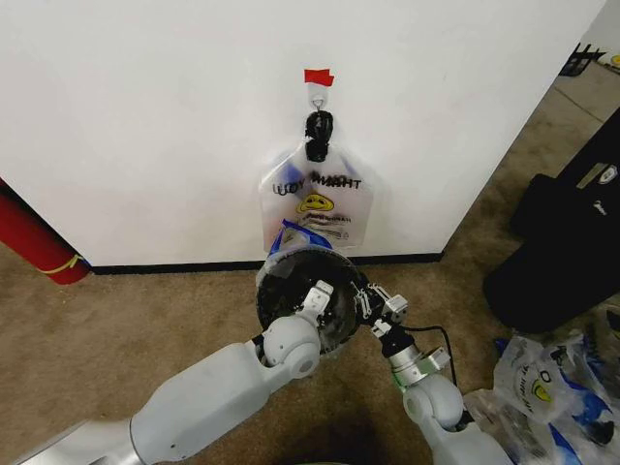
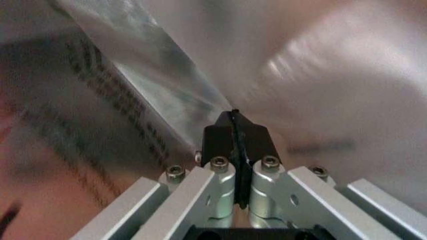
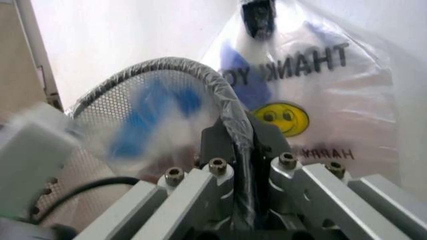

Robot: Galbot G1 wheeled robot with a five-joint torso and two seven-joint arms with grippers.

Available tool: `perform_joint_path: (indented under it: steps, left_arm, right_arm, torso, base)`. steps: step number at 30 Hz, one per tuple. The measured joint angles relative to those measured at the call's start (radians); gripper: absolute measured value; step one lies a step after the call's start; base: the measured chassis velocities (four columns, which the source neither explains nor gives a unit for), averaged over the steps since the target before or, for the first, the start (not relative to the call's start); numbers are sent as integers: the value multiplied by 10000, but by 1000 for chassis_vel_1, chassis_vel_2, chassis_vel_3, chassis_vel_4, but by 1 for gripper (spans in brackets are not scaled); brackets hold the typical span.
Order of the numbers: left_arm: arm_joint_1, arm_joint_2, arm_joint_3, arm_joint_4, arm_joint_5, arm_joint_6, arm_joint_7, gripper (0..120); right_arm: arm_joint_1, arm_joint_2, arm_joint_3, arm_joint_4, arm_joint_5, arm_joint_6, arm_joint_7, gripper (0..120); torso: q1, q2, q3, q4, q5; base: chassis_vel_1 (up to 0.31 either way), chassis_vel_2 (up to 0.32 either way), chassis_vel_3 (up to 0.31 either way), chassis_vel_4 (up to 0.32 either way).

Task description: Pick up the garbage bag from the wall and place it over the trash bin.

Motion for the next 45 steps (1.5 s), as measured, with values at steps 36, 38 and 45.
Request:
perform_joint_path:
  steps: [36,38,45]
  left_arm:
    - [257,211,-630,-875,347,-23,400,0]
    - [465,526,-709,-1341,124,-16,329,0]
    - [1010,1189,-938,-1915,-124,-9,573,0]
  right_arm:
    - [478,357,-105,-883,28,559,-381,0]
    - [523,398,-73,-924,-236,658,-395,0]
    - [600,479,15,-941,-903,917,-468,0]
  torso:
    - [0,0,0,-2,-2]
    - [1,0,0,0,0]
    - [0,0,0,0,-2]
  base:
    - [0,0,0,0]
    - [0,0,0,0]
    - [0,0,0,0]
